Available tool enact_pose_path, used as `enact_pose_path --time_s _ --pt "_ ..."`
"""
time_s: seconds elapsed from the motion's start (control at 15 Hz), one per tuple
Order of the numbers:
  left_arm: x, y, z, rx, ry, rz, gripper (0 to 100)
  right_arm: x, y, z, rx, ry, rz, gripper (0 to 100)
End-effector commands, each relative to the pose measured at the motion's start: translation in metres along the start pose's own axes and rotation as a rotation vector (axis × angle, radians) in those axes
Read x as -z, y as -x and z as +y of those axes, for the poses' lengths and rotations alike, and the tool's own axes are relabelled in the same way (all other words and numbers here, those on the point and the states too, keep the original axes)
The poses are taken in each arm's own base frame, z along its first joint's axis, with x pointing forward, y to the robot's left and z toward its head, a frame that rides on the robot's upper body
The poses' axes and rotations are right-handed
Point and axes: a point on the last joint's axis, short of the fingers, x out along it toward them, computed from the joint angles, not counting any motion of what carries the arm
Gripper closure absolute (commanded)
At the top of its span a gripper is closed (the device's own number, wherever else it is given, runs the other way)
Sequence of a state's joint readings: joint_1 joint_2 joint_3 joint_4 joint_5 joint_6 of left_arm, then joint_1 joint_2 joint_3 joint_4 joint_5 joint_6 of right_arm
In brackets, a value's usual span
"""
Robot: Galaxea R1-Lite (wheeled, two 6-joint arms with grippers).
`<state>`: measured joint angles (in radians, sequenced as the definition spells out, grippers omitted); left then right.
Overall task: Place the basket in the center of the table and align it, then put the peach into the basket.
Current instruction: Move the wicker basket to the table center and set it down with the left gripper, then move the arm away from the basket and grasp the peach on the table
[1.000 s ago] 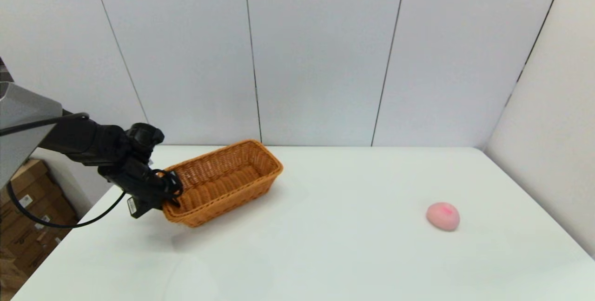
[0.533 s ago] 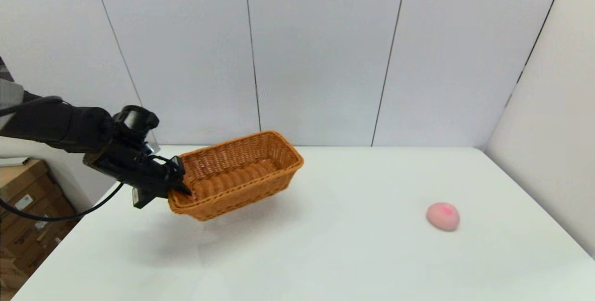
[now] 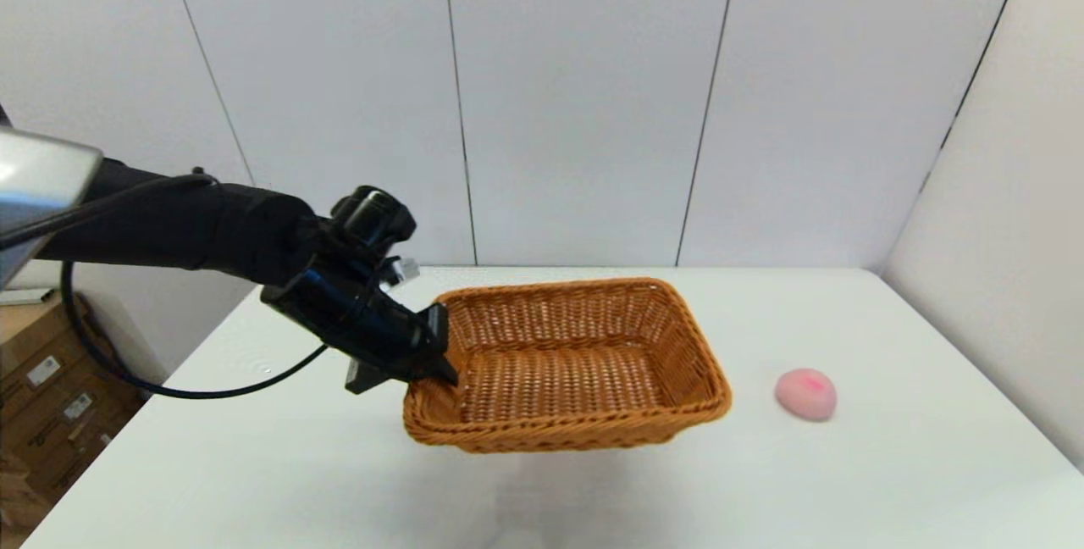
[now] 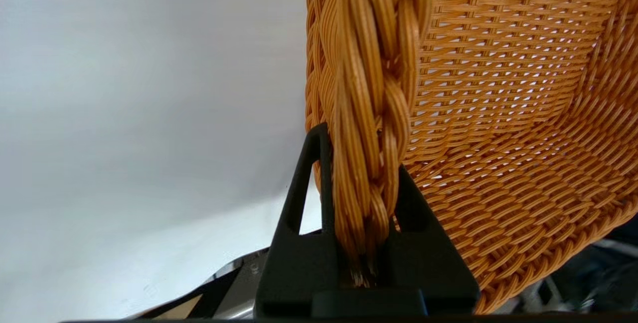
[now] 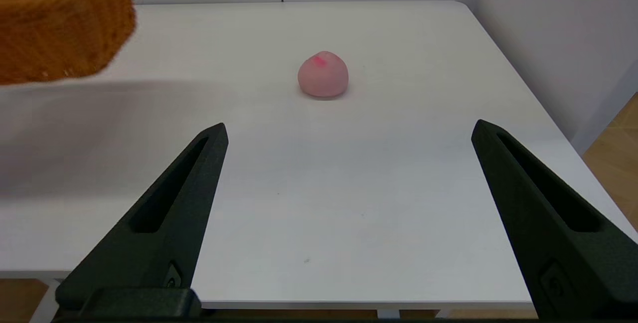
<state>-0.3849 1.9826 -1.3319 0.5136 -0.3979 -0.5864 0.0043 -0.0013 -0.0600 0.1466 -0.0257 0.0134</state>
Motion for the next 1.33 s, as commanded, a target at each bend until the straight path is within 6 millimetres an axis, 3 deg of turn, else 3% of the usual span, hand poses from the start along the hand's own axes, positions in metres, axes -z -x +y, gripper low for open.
enact_pose_path --time_s 0.07,0.33,0.4,0.6,0.73,0.87,1.07,1.2,1.33 --pt "0.006 -0.050 -0.013 -0.041 -0.051 0.091 100 0.000 0.000 0.000 0.000 0.000 0.001 0" --pt "0.008 -0.062 -0.013 -0.071 -0.065 0.100 100 0.000 0.000 0.000 0.002 0.000 0.001 0" --pt "0.009 -0.064 -0.014 -0.074 -0.066 0.099 0 0.000 0.000 0.000 0.000 0.000 0.001 0" --pt "0.006 -0.068 -0.014 -0.081 -0.062 0.100 0 0.000 0.000 0.000 0.000 0.000 0.001 0" --pt "0.004 -0.057 -0.016 -0.071 -0.063 0.070 0 0.000 0.000 0.000 0.000 0.000 0.001 0" --pt "-0.005 -0.006 -0.020 -0.047 -0.090 -0.073 0 0.000 0.000 0.000 0.000 0.000 0.002 0" --pt "0.011 0.090 -0.012 -0.146 -0.230 -0.237 0 0.000 0.000 0.000 0.002 0.000 0.001 0" --pt "0.058 0.156 0.002 -0.196 -0.221 -0.309 0 0.000 0.000 0.000 0.002 0.000 0.001 0" --pt "0.114 0.192 0.016 -0.228 -0.219 -0.417 0 0.000 0.000 0.000 0.000 0.000 0.001 0"
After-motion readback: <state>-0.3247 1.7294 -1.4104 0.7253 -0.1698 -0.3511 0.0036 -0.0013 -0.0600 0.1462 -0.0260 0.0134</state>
